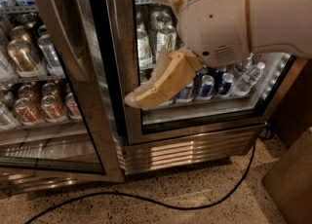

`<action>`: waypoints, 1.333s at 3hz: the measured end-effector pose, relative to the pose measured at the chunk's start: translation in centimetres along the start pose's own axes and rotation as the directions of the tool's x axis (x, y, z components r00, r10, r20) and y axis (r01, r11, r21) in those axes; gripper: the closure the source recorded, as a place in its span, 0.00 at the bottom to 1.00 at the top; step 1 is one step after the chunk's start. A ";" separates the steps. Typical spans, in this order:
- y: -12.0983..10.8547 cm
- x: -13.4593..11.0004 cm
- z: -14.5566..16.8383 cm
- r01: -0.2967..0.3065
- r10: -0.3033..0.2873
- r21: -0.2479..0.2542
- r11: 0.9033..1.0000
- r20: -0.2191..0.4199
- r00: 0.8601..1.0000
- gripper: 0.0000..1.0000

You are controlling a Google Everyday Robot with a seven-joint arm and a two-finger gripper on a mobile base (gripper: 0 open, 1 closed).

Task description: Open left fridge door

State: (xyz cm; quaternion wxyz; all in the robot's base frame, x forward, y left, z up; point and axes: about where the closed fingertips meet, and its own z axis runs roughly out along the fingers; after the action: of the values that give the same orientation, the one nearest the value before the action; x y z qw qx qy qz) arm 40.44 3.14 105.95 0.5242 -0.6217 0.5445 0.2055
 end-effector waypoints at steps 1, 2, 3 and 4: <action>0.0 0.0 0.0 0.000 0.000 -0.001 1.000 0.000 1.000 0.00; 0.5 0.1 1.6 -0.003 0.003 -0.026 1.000 0.006 1.000 0.00; 1.4 0.8 5.5 0.004 -0.002 -0.088 0.996 0.020 1.000 0.16; 2.1 -0.2 8.8 0.041 -0.035 -0.130 0.991 0.049 0.998 0.02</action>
Offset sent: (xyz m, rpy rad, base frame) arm 0.0083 0.0249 -0.0287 0.0061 0.0526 0.0439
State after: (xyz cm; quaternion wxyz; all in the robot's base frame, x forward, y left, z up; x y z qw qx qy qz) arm 41.30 11.26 102.02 0.4988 -0.6599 0.5054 0.2455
